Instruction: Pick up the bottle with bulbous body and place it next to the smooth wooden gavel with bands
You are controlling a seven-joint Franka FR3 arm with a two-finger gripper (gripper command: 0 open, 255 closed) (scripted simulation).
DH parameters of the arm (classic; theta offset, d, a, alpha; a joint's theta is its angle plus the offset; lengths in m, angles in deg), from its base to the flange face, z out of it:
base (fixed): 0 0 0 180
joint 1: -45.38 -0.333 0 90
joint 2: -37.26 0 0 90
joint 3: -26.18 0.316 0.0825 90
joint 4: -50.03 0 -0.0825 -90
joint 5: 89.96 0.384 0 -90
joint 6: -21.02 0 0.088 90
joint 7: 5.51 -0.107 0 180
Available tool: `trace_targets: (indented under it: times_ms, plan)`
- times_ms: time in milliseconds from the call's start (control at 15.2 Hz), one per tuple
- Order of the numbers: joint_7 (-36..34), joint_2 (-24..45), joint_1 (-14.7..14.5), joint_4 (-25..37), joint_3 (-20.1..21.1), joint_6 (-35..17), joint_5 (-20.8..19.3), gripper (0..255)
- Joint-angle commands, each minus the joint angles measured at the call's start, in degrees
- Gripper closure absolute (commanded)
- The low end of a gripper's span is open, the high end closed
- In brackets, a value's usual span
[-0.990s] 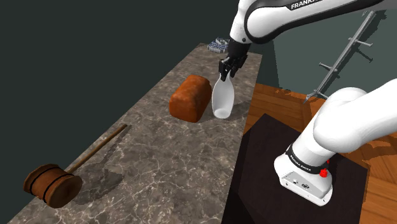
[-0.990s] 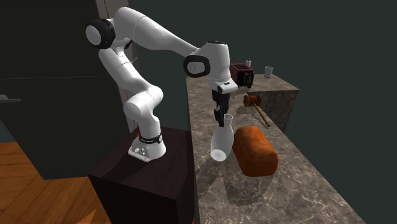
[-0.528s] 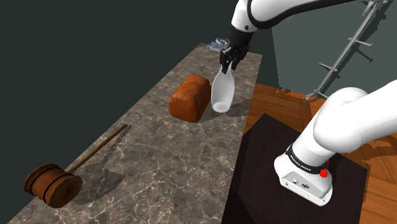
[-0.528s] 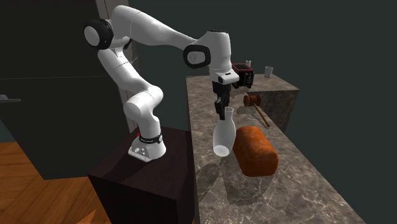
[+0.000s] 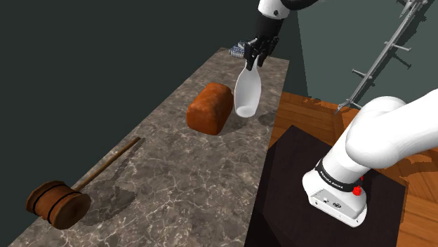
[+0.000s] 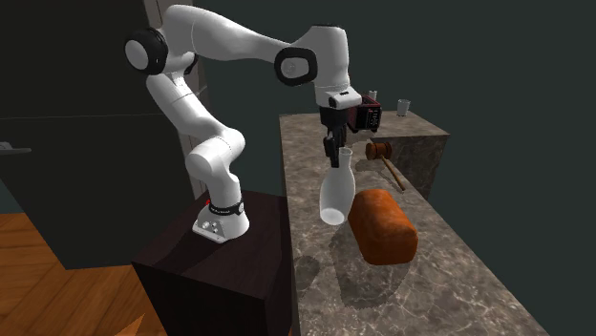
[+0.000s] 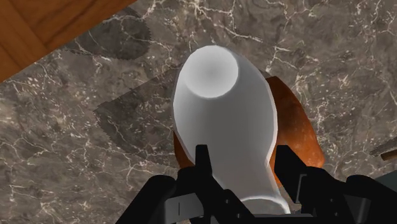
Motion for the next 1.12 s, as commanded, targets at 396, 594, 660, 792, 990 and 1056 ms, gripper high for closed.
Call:
trace_targets:
  times_ms: [396, 594, 660, 792, 990, 1056]
  plan:
    - [-0.1, -0.07, -0.02, 6.25, 0.04, 6.31, 0.0, 255]
    - [-0.11, 0.14, -0.01, 8.71, 0.03, 8.57, 0.0, 255]
    - [-0.11, 0.24, -0.01, 9.56, 0.03, 9.31, 0.0, 255]
    - [-0.12, 0.46, -0.01, 11.27, 0.03, 10.8, -0.01, 255]
    - [-0.13, 0.88, -0.01, 13.9, 0.03, 13.01, -0.01, 255]
    - [-0.14, 1.05, -0.01, 14.8, 0.02, 13.75, -0.02, 255]
